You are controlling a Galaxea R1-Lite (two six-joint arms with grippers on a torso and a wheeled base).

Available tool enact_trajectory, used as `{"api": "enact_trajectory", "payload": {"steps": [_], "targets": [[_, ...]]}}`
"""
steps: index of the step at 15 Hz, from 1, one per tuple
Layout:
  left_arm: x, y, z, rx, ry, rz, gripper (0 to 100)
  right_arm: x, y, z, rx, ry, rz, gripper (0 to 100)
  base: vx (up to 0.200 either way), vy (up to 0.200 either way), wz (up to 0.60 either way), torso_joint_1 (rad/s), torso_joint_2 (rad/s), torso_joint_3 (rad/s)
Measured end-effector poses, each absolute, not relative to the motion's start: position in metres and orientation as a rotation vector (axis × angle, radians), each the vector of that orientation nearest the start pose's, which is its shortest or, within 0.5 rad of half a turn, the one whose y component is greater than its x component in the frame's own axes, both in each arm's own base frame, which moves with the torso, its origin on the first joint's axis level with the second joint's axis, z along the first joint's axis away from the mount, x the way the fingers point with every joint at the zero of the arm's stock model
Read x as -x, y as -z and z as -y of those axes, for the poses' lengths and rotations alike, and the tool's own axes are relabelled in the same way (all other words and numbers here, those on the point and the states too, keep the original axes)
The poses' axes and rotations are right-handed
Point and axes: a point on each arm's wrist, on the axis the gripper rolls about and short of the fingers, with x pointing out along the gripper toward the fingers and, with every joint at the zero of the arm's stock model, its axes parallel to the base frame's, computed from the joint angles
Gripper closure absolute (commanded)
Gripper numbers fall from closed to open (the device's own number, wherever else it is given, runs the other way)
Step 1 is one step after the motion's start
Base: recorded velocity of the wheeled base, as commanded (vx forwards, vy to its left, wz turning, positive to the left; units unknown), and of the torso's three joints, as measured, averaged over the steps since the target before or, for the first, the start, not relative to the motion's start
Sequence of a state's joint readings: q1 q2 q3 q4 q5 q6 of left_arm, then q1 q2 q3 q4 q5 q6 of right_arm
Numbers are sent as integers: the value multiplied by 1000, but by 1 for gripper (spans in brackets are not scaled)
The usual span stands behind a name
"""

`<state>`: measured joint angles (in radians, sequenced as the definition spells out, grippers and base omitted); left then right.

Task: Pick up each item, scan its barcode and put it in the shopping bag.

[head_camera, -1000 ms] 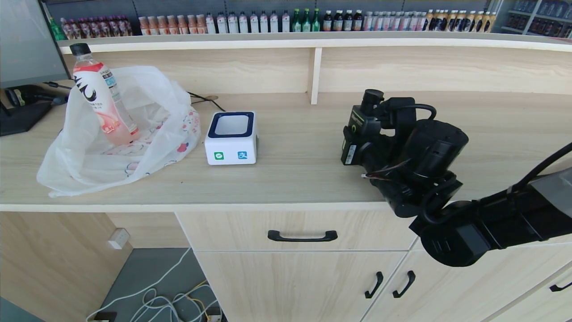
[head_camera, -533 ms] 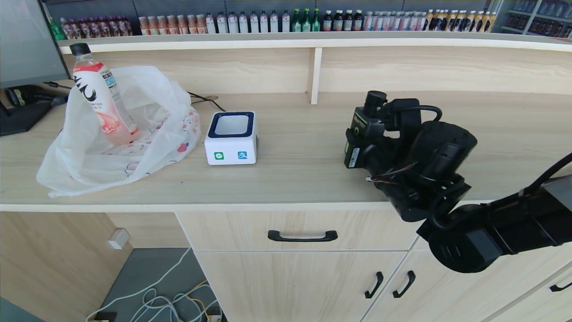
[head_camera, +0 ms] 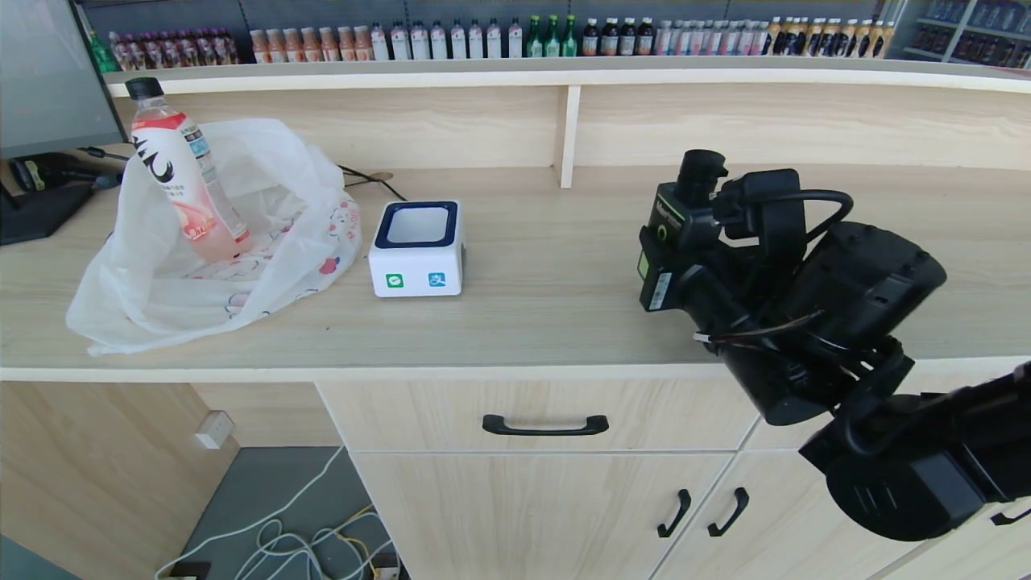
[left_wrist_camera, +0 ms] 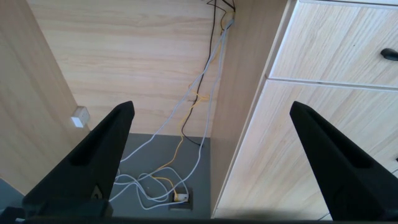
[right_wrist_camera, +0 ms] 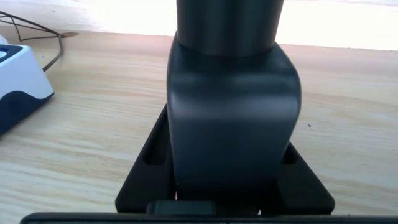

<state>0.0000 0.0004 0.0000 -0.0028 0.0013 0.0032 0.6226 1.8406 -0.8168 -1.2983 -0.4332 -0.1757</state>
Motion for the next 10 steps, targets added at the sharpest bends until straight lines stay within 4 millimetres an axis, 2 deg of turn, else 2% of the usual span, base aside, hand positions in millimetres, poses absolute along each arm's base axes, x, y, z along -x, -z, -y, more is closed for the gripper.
{"api": "enact_trajectory", "payload": {"steps": [3,10], "targets": [[23,-76,0,-3,-1,2,0,-256,-211,-186,36,-191,254,100,0,0,0,0,0,0],[23,-76,0,-3,-1,2,0,-224,-227,-166,8,-207,290,100,0,0,0,0,0,0]]}}
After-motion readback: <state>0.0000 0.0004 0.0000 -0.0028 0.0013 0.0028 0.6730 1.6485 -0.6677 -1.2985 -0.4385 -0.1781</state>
